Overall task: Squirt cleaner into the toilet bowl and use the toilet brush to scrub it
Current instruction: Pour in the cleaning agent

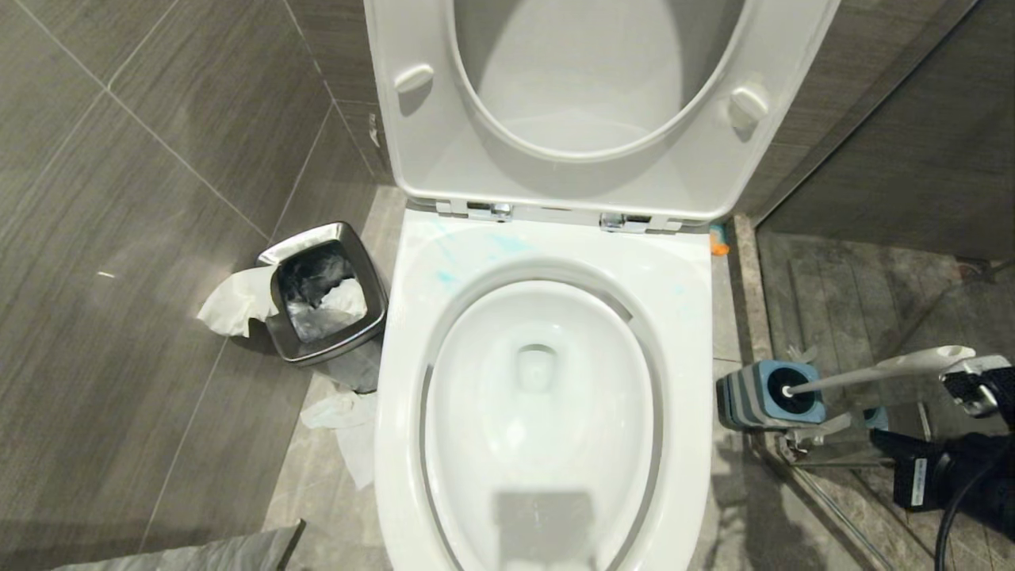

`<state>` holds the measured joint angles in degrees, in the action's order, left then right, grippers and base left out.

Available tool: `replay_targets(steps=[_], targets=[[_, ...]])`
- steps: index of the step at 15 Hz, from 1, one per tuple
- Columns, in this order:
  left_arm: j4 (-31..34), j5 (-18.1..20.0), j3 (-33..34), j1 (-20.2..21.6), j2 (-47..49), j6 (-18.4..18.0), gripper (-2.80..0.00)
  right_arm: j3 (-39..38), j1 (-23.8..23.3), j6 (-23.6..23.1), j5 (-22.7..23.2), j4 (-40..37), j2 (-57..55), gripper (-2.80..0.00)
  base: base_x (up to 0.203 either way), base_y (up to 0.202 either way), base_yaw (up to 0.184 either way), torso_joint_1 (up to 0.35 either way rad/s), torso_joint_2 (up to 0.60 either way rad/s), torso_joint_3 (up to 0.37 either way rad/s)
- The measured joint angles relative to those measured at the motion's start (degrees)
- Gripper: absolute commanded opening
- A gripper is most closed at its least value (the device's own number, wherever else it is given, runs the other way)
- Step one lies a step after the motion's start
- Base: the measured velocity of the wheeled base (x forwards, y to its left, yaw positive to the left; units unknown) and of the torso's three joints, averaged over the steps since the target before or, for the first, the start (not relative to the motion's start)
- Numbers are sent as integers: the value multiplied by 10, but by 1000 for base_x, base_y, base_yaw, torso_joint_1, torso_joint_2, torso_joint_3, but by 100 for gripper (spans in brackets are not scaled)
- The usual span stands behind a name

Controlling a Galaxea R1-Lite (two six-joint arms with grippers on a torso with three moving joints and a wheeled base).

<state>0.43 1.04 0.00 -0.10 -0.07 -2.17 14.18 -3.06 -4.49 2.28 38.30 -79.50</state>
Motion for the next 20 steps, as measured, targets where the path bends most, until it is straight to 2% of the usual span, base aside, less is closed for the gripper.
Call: replay_targets(steps=[6,11,15,17,20], targets=[[0,0,0,0,0,0,-280,-26,-1,-12,0,186,-128,-280,0,0,0,1,5,-199],[0,0,0,0,0,0,-280,-22,0,-22,1,421,-275,-280,0,0,0,3,0,-200],[0,1,0,0,0,-1,-280,64,2,-22,11,453,-324,-280,0,0,0,-2,1,-198],[0,1,0,0,0,-1,-280,87,5,-23,35,462,-336,-280,0,0,0,-2,0,-199],[0,1,0,0,0,-1,-280,121,8,-22,42,465,-346,-280,0,0,0,3,5,-193]])
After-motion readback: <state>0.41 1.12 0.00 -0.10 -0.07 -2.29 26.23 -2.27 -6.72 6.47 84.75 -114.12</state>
